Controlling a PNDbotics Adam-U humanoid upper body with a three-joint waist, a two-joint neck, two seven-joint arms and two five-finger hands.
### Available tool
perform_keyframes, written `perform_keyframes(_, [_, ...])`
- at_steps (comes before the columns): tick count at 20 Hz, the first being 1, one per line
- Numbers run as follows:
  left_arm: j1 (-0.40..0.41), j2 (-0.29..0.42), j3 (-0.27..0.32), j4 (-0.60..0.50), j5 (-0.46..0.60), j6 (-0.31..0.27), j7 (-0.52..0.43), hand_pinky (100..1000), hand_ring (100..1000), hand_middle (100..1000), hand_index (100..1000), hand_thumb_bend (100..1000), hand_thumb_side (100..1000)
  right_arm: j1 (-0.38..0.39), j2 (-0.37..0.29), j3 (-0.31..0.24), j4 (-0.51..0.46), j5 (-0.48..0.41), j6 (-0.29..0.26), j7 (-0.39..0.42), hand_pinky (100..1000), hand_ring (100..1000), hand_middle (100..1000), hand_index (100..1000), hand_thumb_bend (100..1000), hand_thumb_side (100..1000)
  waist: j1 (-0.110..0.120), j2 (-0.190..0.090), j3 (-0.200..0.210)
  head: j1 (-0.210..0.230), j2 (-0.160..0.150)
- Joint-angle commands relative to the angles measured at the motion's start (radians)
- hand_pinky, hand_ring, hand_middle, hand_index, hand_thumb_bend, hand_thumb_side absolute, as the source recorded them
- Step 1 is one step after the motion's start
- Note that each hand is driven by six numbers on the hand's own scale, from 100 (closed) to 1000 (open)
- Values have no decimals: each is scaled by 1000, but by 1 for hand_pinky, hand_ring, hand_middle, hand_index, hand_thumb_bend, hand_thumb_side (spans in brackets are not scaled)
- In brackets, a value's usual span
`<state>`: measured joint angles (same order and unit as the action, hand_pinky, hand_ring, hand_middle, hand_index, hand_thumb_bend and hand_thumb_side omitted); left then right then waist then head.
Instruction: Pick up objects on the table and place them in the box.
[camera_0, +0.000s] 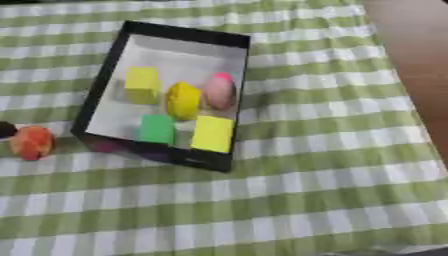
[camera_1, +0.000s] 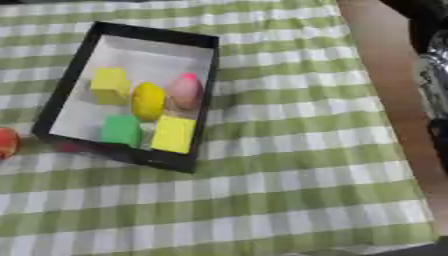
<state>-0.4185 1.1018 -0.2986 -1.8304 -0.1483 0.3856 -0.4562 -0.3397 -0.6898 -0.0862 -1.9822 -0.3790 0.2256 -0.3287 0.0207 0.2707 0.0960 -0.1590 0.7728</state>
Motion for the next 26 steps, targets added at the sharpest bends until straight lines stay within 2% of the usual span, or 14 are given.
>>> perform_keyframes(1, [15,57,8,-14,37,27,27,825,802,787,860,679,439,-12,-21,-7,-18,-2,0,4,918,798,681,775,410,285,-12,-15,-3,8,-3])
perform_keyframes(5, [15,54,-21,7,34,48,36,829,806,790,860,697,426,-10,-17,-9,-18,-2,0,-1,918,798,681,775,412,284,-11,-13,-8,15,-3])
perform_keyframes(11, [-8,33,-56,56,-25,51,24,828,806,788,853,714,373,-10,-15,-8,-18,-2,2,-1,917,798,681,775,416,284,-9,-12,-12,28,-3])
perform_keyframes(24, [-68,-44,-108,207,-116,2,10,806,787,769,842,709,241,-7,-10,-7,-18,-2,7,-2,917,797,680,774,423,278,-12,-10,-14,70,-3])
perform_keyframes(26, [-81,-59,-120,229,-127,-5,4,794,778,759,830,678,227,-7,-9,-6,-18,-3,8,-1,917,797,680,774,424,283,-12,-10,-14,75,-3])
